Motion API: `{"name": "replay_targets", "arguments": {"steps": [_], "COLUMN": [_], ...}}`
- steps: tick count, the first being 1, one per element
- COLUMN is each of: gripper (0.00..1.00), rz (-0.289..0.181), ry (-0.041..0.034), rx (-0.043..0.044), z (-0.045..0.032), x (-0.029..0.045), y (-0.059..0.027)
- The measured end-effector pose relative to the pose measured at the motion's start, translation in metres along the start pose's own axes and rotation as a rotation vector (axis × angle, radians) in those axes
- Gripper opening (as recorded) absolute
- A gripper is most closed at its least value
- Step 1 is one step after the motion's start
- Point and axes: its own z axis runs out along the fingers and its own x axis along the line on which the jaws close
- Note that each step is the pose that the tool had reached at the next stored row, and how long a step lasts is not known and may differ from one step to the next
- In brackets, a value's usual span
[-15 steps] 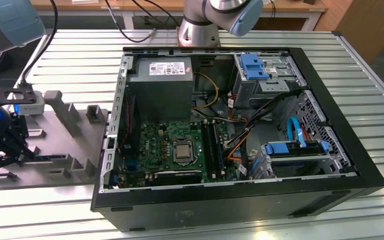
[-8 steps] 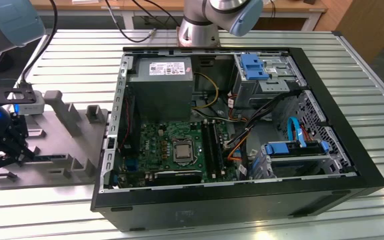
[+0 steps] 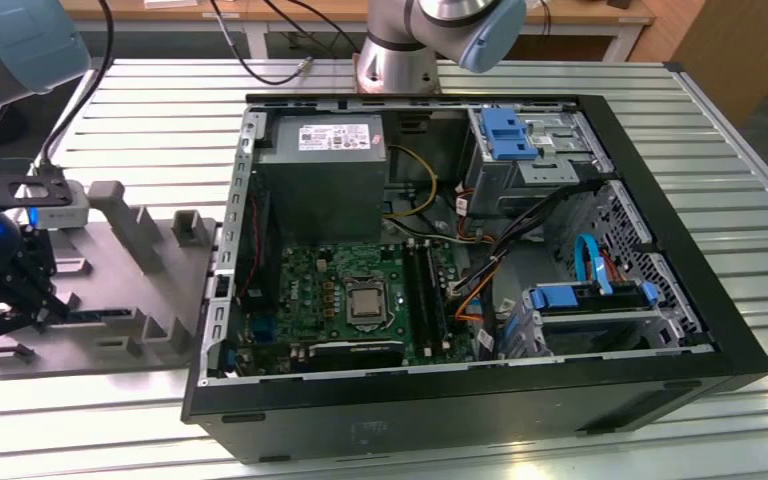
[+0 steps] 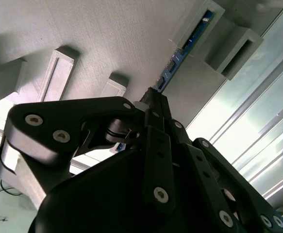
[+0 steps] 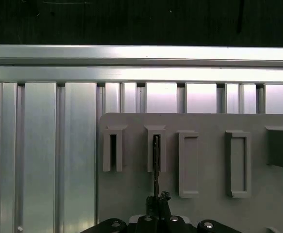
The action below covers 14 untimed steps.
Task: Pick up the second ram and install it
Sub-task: 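Pick up the second ram and move it above second insertion slot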
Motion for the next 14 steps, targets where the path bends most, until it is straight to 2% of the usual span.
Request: {"name": "replay_targets", "arguments": {"steps": [4, 14], "gripper": [0.12, 0.12], "rz": [0.0, 0.0], "ry": [0.0002, 0.0], "rx": [-0.0003, 0.0], "z": [-0.002, -0.0174], "x": [-0.0001, -0.0006], "y": [0.0, -0.0003]}}
